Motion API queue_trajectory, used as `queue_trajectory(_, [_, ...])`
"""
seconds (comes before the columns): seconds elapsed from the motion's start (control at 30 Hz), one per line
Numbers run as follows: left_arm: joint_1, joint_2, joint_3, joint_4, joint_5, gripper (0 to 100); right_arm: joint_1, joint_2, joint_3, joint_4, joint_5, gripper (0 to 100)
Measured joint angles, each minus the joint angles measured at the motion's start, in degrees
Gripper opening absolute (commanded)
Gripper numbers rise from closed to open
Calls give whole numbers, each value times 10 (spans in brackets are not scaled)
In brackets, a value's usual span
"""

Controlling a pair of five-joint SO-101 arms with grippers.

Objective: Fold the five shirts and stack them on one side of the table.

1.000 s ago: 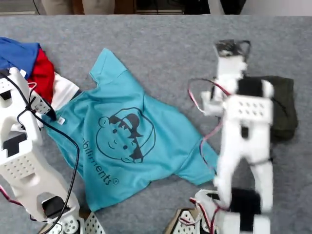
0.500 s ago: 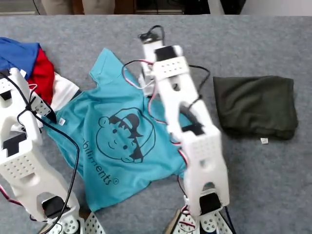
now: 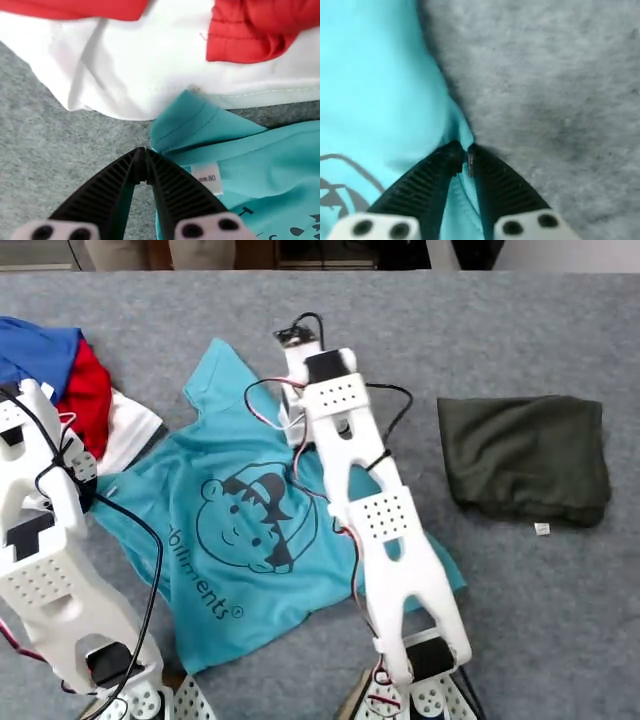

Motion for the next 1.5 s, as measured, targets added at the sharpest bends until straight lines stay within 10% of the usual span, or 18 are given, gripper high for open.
queue_trajectory(0.27, [0,0,0,0,-11,18,33,-41,69,0,0,3])
queue_trajectory(1.0, [0,0,0,38,-137,18,180,-553,818,0,149,20])
queue_trajectory(1.5, [140,6,-159,106,-51,18,184,-786,838,-4,164,77])
